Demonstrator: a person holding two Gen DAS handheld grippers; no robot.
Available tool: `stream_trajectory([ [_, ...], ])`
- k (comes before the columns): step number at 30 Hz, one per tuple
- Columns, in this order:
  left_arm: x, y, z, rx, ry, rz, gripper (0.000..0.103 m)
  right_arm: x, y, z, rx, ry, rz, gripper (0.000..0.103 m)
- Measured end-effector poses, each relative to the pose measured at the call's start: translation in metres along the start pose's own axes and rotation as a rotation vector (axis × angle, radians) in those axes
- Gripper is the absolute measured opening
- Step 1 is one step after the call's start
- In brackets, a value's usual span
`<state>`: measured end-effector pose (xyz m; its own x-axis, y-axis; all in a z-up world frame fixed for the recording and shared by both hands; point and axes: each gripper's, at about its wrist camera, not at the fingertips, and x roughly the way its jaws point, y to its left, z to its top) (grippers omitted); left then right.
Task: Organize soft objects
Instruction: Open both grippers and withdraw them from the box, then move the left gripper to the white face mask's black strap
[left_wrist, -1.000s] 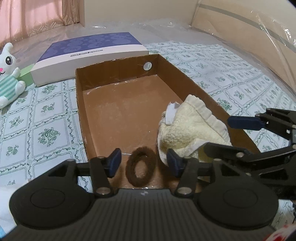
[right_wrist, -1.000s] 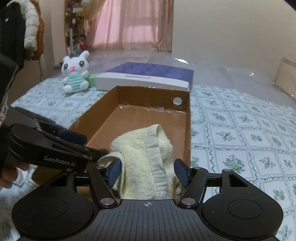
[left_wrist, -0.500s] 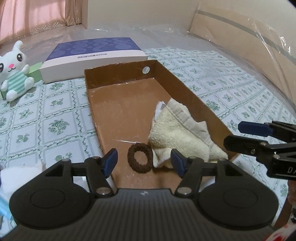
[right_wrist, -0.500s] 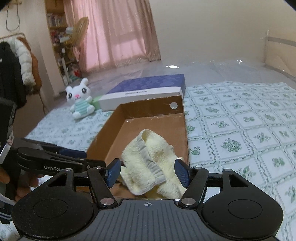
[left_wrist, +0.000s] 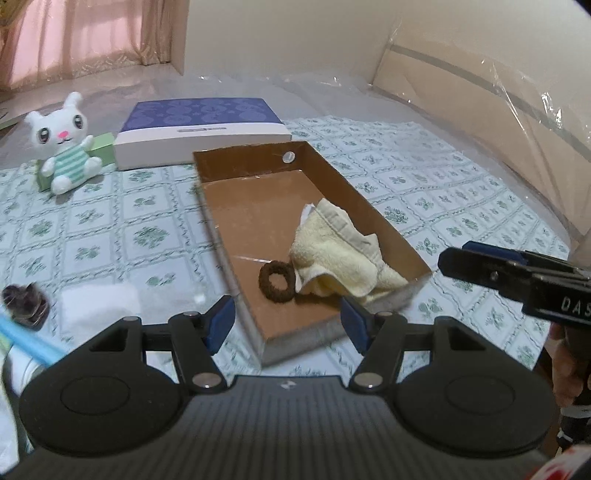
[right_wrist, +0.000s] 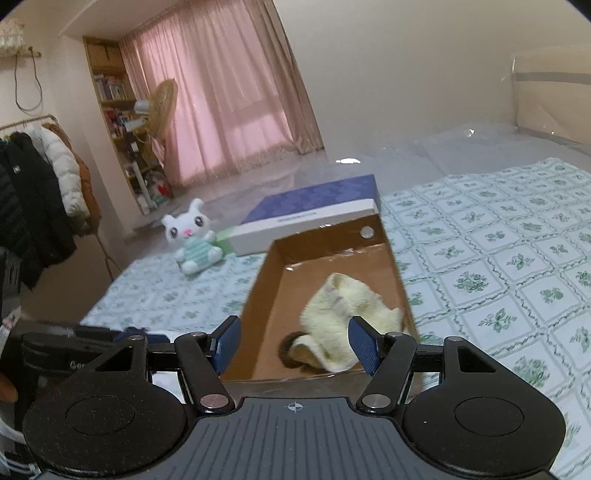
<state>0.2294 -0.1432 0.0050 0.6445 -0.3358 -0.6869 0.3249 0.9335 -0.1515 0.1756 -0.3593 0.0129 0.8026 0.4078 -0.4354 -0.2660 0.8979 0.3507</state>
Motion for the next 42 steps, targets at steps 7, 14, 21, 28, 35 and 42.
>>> stream_trajectory([
  [7, -0.052, 0.020, -0.029, -0.040, -0.035, 0.017, 0.061, -0.015, 0.036, -0.016, 0.012, -0.005, 0.029, 0.064],
  [14, -0.100, 0.051, -0.058, -0.093, -0.074, 0.079, 0.061, -0.018, 0.069, -0.033, 0.008, 0.020, 0.061, 0.064],
  [21, -0.137, 0.078, -0.085, -0.146, -0.100, 0.135, 0.061, -0.012, 0.095, -0.051, -0.009, 0.055, 0.095, 0.064],
  [28, -0.157, 0.104, -0.116, -0.204, -0.096, 0.207, 0.061, 0.011, 0.122, -0.074, -0.064, 0.119, 0.124, 0.064],
  [35, -0.164, 0.129, -0.150, -0.265, -0.073, 0.270, 0.061, 0.035, 0.136, -0.094, -0.102, 0.187, 0.138, 0.064],
  [42, -0.153, 0.156, -0.179, -0.361, -0.006, 0.294, 0.060, 0.055, 0.138, -0.106, -0.104, 0.244, 0.124, 0.064],
])
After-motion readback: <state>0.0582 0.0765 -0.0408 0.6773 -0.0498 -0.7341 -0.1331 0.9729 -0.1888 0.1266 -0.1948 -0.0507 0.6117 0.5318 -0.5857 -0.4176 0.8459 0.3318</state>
